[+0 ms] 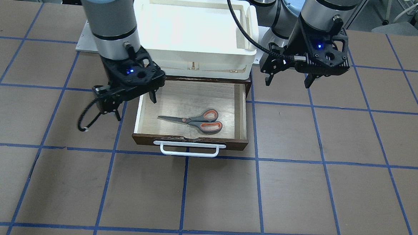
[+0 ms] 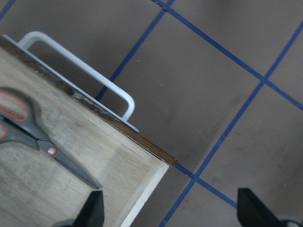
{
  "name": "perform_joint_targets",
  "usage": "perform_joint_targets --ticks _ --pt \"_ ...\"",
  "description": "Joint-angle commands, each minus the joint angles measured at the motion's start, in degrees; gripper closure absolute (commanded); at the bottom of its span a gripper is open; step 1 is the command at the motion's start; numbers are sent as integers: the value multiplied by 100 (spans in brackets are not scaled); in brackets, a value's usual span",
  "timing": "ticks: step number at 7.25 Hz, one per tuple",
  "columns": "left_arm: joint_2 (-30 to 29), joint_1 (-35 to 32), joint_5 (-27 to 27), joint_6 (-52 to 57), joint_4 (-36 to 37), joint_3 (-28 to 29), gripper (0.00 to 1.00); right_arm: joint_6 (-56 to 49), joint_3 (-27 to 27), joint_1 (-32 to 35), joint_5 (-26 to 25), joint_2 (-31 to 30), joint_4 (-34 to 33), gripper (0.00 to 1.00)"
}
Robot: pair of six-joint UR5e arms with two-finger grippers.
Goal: Put scissors in drawer and close it
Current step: 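Open the right gripper and raise it away from the drawer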
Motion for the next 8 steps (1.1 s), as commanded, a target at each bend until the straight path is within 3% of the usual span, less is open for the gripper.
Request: perform_joint_targets --ticks 1,4,6,8 --pt "0 0 3 0 0 0 0 759 6 -708 -43 -127 320 0" --pt "0 0 3 0 0 0 0 942 76 -1430 26 -541 988 0" --pt "0 0 -5 0 0 0 0 1845 94 -1423 253 -594 1016 0" --pt "0 0 -5 0 0 0 0 1814 94 -1423 273 -620 1016 0"
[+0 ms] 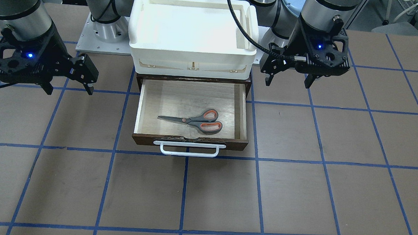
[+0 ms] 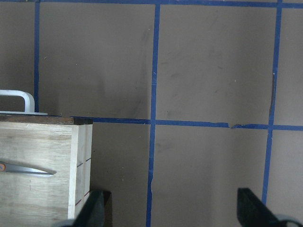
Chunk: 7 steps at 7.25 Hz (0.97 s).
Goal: Put scissors in drawer and close it
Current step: 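Move the left gripper up and over toward the drawer front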
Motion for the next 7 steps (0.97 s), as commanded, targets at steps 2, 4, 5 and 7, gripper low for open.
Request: perform_joint_targets --ticks 2,4,5,7 --pt "-9 -5 0 0 0 0 0 72 4 5 87 -72 31 0" --pt "-9 -5 8 0 -9 -9 0 63 12 5 79 -142 58 0" --pt "-35 -5 0 0 9 -9 0 115 12 5 26 -151 180 0" --pt "-52 -13 0 0 9 -9 0 334 21 293 -9 -160 190 0"
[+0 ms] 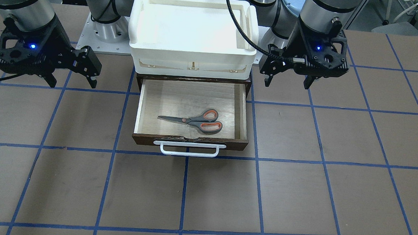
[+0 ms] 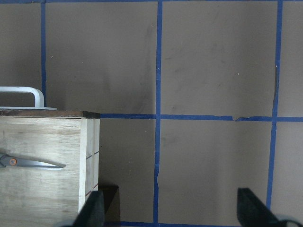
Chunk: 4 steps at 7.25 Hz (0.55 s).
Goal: Put scissors in drawer and close it
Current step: 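Move the left gripper up and over toward the drawer front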
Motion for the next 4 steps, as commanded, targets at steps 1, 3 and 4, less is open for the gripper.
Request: perform_joint_targets --ticks 1,3,4 --pt "-11 -3 -1 0 -3 -10 0 347 3 336 -17 -7 23 0" --pt "-133 -38 -44 -87 23 -10 0 271 3 356 -26 2 23 0" --pt "-256 -55 -97 -331 284 8 0 253 3 356 -26 2 23 0"
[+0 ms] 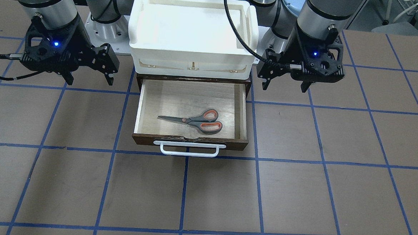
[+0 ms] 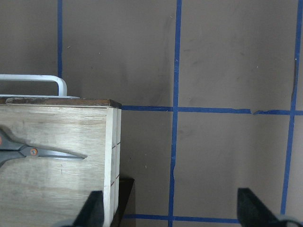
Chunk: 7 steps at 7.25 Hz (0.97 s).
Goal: Put scissors in drawer and close it
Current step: 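Move the left gripper up and over toward the drawer front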
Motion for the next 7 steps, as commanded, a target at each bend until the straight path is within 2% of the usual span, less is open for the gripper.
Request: perform_joint_targets --ticks 1,3,5,7 --pt "-358 -130 -99 -300 597 13 0 -16 0 11 16 4 0 0" --pt "-1129 -393 -108 -309 1598 92 0 -25 0 11 43 4 -8 0" --pt "-1833 -622 -81 -527 1788 616 0 -25 9 11 69 4 -8 0" --pt "-2379 -903 -108 -819 1849 777 0 -25 9 11 78 13 -8 0"
